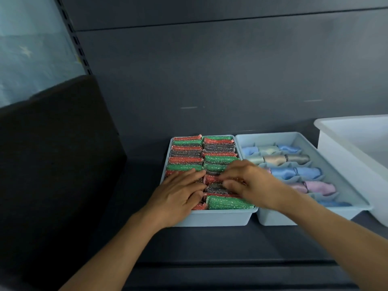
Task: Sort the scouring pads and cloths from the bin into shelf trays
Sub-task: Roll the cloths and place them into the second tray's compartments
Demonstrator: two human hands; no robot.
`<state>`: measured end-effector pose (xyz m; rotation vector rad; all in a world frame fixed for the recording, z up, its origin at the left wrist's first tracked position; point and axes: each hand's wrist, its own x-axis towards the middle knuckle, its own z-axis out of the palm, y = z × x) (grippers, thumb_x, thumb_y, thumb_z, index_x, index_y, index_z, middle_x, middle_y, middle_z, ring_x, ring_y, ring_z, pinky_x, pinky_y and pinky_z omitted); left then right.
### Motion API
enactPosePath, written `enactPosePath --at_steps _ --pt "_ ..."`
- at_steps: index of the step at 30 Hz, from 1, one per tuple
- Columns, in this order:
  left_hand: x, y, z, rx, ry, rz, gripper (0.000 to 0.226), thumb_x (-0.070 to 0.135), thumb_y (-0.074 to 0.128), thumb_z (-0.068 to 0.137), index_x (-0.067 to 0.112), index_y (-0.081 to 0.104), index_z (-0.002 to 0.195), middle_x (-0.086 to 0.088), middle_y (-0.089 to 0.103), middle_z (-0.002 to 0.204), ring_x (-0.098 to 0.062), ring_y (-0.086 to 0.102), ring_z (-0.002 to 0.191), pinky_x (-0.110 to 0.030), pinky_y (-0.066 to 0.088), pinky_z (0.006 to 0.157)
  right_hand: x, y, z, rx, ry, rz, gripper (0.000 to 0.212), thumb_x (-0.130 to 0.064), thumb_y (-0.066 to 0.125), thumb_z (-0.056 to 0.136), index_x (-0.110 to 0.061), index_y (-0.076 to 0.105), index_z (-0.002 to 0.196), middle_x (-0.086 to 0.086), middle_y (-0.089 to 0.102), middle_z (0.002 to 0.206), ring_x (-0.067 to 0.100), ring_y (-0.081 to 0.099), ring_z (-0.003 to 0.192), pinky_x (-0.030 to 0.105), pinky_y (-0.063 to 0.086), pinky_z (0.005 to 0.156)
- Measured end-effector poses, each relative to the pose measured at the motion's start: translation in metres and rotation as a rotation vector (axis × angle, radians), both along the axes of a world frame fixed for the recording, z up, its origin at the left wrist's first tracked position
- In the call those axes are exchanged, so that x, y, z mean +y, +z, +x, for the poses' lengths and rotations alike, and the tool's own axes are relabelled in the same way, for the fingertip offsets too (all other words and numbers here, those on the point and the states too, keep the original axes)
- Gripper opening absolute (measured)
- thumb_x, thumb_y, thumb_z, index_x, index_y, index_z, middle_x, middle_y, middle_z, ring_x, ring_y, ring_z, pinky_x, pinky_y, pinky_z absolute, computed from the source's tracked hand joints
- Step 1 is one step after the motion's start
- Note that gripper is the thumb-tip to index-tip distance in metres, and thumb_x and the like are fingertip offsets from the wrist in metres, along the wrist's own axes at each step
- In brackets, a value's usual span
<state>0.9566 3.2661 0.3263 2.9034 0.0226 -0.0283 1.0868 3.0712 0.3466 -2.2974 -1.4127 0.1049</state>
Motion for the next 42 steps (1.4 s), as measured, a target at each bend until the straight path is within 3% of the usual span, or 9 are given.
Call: enactPosePath --at_steps 3,8,16,20,23,30,35,38,42 --pt "-0.003 -0.001 -0.004 -0.084 0.026 -0.083 0.045 0.043 0.028 0.104 0.04 0.028 0.15 0.026 0.009 0.158 0.007 0.002 0.146 -0.031 0.004 0.123 -0.005 -0.013 -0.007 -0.059 0.036 -0.063 0.039 -0.044 0.049 0.095 -0.035 0.057 0.132 -0.008 0.053 0.133 0.014 0.043 0.123 0.039 0.038 0.103" --pt "0.002 -0.001 -0.025 -0.384 0.095 -0.367 0.033 0.045 0.05 0.094 0.036 0.065 0.122 0.026 0.045 0.143 0.009 0.032 0.135 -0.024 0.024 0.112 -0.018 -0.001 -0.014 0.017 0.076 0.216 0.02 -0.039 0.061 0.091 -0.027 0.072 0.103 -0.011 0.064 0.096 0.002 0.053 0.096 0.022 0.044 0.085" --pt "-0.007 0.001 -0.031 -0.326 0.145 -0.298 0.004 0.021 0.071 0.087 0.023 0.073 0.09 0.015 0.062 0.106 0.001 0.054 0.105 -0.031 0.045 0.095 0.006 -0.008 -0.029 -0.06 0.152 0.027 0.015 -0.01 0.066 0.083 -0.021 0.075 0.09 -0.011 0.062 0.087 0.012 0.06 0.084 0.026 0.047 0.073" --pt "-0.023 0.0 -0.035 -0.395 0.263 -0.324 0.024 0.021 0.061 0.093 0.027 0.059 0.117 0.019 0.051 0.134 0.004 0.042 0.126 -0.028 0.035 0.111 -0.006 -0.013 -0.031 -0.129 0.042 0.173 0.021 -0.025 0.064 0.086 -0.026 0.072 0.106 -0.008 0.061 0.098 0.012 0.056 0.094 0.028 0.047 0.08" --pt "-0.031 -0.009 -0.037 -0.173 0.295 -0.128 0.055 0.043 0.037 0.102 0.031 0.022 0.153 0.02 0.008 0.159 0.007 0.002 0.143 -0.026 0.0 0.121 -0.011 -0.031 -0.043 -0.123 0.051 0.209 0.029 -0.032 0.052 0.09 -0.027 0.071 0.112 -0.005 0.067 0.114 0.017 0.061 0.102 0.032 0.05 0.088" --pt "-0.014 -0.003 -0.029 -0.139 0.265 -0.191 0.055 0.013 0.042 0.102 0.023 0.023 0.153 0.01 0.012 0.162 0.006 0.0 0.142 -0.019 -0.001 0.118 -0.003 -0.019 -0.031 0.063 0.001 0.167 0.019 0.0 0.067 0.081 -0.016 0.075 0.089 -0.011 0.062 0.087 0.006 0.053 0.087 0.028 0.049 0.08" --pt "-0.023 -0.003 -0.035 -0.132 0.293 -0.076 0.053 0.027 0.027 0.106 0.028 0.007 0.155 0.015 -0.003 0.161 0.0 -0.005 0.148 -0.021 -0.007 0.119 -0.004 -0.015 -0.039 -0.044 -0.022 0.136 0.019 -0.016 0.062 0.087 -0.019 0.074 0.102 -0.01 0.062 0.1 0.016 0.056 0.101 0.031 0.049 0.086" --pt "-0.036 -0.004 -0.028 -0.048 0.286 0.056 0.06 0.052 0.005 0.1 0.029 -0.013 0.152 0.015 -0.024 0.155 -0.002 -0.021 0.145 -0.033 -0.013 0.121 0.004 -0.024 -0.05 -0.223 -0.099 -0.049 0.062 -0.053 0.024 0.096 -0.017 0.045 0.142 0.002 0.041 0.15 0.026 0.039 0.136 0.04 0.03 0.113" --pt "-0.03 -0.009 -0.013 0.039 0.27 0.107 0.056 0.048 0.005 0.103 0.029 -0.019 0.151 0.01 -0.027 0.158 -0.005 -0.026 0.144 -0.036 -0.01 0.122 0.004 -0.029 -0.052 -0.177 -0.043 -0.2 0.083 -0.058 -0.018 0.081 -0.028 0.009 0.154 -0.012 -0.002 0.158 0.009 -0.004 0.148 0.031 -0.002 0.12"
